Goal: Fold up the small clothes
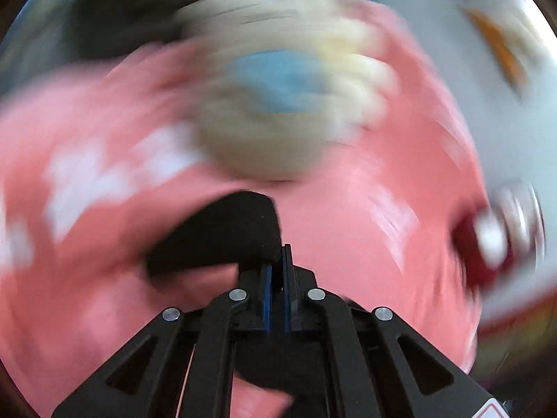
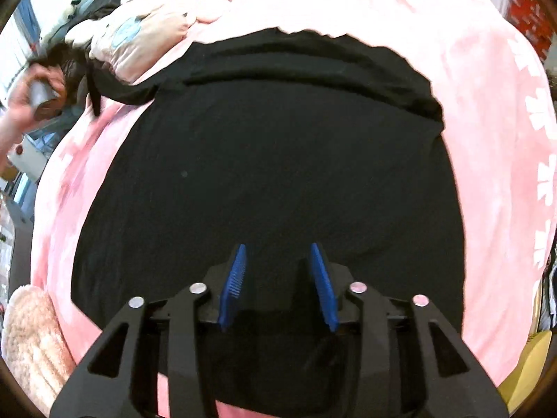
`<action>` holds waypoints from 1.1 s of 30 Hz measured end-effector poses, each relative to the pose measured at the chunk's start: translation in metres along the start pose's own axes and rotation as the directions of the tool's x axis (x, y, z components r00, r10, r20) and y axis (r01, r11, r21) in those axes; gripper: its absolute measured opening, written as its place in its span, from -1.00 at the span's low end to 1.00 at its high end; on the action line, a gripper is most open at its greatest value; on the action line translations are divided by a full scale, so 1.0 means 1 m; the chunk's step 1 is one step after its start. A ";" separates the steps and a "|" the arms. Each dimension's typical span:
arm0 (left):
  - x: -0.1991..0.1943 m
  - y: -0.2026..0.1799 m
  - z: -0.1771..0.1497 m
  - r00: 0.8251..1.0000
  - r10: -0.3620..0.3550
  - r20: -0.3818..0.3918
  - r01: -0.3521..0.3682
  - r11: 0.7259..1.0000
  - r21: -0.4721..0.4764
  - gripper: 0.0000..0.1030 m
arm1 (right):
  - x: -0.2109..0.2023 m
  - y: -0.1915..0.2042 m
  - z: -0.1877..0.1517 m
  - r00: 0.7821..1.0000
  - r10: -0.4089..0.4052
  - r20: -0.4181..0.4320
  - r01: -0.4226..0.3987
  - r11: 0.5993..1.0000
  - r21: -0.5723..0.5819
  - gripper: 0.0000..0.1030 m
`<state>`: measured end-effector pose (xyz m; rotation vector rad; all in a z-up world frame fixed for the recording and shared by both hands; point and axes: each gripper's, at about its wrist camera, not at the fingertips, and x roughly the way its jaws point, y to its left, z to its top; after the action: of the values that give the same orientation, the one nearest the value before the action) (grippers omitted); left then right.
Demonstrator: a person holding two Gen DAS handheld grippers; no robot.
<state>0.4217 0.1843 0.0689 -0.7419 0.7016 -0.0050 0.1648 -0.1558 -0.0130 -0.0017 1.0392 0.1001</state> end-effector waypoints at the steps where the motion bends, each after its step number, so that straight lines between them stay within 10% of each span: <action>1: -0.007 -0.031 -0.007 0.999 -0.047 -0.009 0.047 0.997 0.068 -0.94 | 0.002 -0.005 0.002 1.000 -0.007 0.001 0.007 1.000 0.014 -0.22; 3: -0.012 -0.103 -0.040 0.984 -0.135 -0.112 0.156 0.968 0.196 -0.63 | 0.002 -0.015 0.006 1.000 -0.012 0.003 0.012 0.999 0.051 -0.22; 4: -0.008 -0.123 -0.057 0.975 -0.144 -0.170 0.182 0.956 0.230 0.32 | 0.001 -0.019 0.008 1.000 -0.011 0.005 0.010 0.998 0.066 -0.22; 5: -0.001 -0.142 -0.080 0.966 -0.122 -0.228 0.183 0.946 0.269 0.74 | -0.001 -0.026 0.011 1.000 -0.015 0.015 0.014 0.996 0.093 -0.22; 9: 0.007 -0.161 -0.179 0.953 -0.020 -0.301 0.156 0.887 0.434 0.70 | -0.013 -0.051 0.020 0.998 -0.035 0.058 0.028 0.993 0.116 -0.14; 12: 0.001 -0.124 -0.227 0.934 0.044 -0.356 0.110 0.909 0.402 0.70 | -0.012 -0.068 0.039 0.997 -0.013 0.077 0.005 0.995 0.102 -0.06; 21: -0.012 -0.040 -0.269 0.911 0.209 -0.356 -0.053 0.914 0.401 0.70 | 0.047 -0.065 0.197 0.979 0.115 0.166 -0.135 0.984 0.113 -0.06; 25: -0.023 -0.035 -0.284 0.920 0.243 -0.306 -0.054 0.855 0.516 0.72 | 0.081 -0.057 0.252 0.977 0.131 0.170 -0.166 0.963 0.214 -0.06; 31: -0.020 -0.038 -0.295 0.915 0.301 -0.269 -0.085 0.794 0.601 0.74 | 0.141 0.000 0.288 0.999 0.000 0.037 -0.002 0.999 0.054 -0.07; 32: -0.019 -0.039 -0.293 0.915 0.299 -0.272 -0.085 0.800 0.593 0.74 | 0.157 0.003 0.285 1.000 -0.027 -0.001 0.027 0.999 0.045 -0.18; 33: -0.018 -0.038 -0.291 0.915 0.292 -0.279 -0.082 0.811 0.580 0.74 | 0.164 0.003 0.284 1.000 -0.016 -0.017 0.016 0.999 0.034 -0.72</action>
<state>0.2458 -0.0193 -0.0493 -0.0920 1.0624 -0.1612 0.4915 -0.1255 -0.0104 0.0200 1.0578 0.0678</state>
